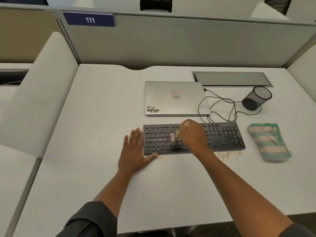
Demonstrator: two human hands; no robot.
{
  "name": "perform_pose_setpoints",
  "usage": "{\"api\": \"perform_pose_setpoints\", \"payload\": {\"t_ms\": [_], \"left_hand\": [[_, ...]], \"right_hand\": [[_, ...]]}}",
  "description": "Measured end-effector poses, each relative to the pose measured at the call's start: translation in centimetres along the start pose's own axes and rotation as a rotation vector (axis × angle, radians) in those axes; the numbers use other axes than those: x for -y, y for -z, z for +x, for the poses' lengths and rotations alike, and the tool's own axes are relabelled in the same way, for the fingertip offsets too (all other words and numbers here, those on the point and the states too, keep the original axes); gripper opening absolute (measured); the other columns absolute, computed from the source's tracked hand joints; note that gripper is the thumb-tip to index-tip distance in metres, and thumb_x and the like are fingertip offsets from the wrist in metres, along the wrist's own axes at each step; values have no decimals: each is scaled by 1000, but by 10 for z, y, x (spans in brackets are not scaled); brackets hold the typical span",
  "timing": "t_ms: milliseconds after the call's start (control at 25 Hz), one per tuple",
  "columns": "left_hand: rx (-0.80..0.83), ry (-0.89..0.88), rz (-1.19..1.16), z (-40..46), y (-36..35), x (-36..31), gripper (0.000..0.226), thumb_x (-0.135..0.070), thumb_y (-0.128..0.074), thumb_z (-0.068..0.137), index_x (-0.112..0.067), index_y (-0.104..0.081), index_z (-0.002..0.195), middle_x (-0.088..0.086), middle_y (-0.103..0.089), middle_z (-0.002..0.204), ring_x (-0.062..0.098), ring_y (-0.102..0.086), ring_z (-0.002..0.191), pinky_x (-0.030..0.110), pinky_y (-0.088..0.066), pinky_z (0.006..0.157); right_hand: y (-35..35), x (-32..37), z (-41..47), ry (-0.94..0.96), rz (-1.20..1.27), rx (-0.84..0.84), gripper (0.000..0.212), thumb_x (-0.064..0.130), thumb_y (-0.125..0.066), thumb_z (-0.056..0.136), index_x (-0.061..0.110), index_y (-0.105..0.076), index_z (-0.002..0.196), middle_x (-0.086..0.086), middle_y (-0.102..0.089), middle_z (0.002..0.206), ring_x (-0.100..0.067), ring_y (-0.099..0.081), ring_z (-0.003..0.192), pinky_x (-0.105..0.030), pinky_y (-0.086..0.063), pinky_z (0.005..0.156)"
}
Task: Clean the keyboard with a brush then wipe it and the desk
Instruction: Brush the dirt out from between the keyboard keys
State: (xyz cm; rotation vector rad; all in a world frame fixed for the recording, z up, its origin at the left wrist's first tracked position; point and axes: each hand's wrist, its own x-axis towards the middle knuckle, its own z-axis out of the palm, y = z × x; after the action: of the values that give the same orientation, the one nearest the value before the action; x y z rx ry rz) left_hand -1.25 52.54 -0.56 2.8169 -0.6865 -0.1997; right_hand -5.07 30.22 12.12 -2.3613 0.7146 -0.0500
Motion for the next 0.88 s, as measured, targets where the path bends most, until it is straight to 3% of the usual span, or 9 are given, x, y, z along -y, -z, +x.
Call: {"api": "perform_pose_setpoints", "payload": {"t_ms": [160,240,440,560,760,880], "left_hand": [[-15,-5,-15,0,-2,-1,118,-91,-27,81,-10,3,162,5,10,170,17,18,155,43,10,126],[4,-2,-5,1,0,-2,118,-91,-27,82,-10,4,162,6,10,170,18,18,155,43,11,126],[17,-7,-24,0,2,0,120,-94,-19,78,-10,3,162,6,11,170,17,19,155,42,12,126],[15,-6,-29,0,-1,0,121,-94,-17,78,-10,4,162,6,11,170,17,20,154,43,12,125],[31,-3,-12,-1,0,0,120,-93,-22,80,-10,5,162,7,12,170,18,21,154,44,12,126],[39,-5,-5,-1,2,-1,118,-91,-22,81,-10,7,161,8,13,170,18,22,154,44,13,125]], "right_hand": [[-3,4,-2,11,163,87,19,24,-48,95,22,-64,85,0,-70,76,-21,-69,76,-40,-58,70],[-9,2,-10,47,110,114,19,25,-48,95,22,-65,89,0,-71,79,-19,-68,77,-38,-56,70],[-2,1,-17,71,-50,-28,22,22,-42,97,16,-63,95,2,-65,82,-19,-61,78,-30,-43,64],[-8,4,-22,124,113,46,19,20,-45,94,19,-63,91,3,-68,79,-16,-64,77,-30,-49,64],[-15,2,-30,132,-76,54,23,21,-47,96,11,-67,89,-6,-69,82,-24,-64,77,-36,-51,67],[-11,0,-27,112,-41,58,25,24,-46,97,13,-67,90,-4,-70,79,-22,-66,76,-39,-55,69]]}}
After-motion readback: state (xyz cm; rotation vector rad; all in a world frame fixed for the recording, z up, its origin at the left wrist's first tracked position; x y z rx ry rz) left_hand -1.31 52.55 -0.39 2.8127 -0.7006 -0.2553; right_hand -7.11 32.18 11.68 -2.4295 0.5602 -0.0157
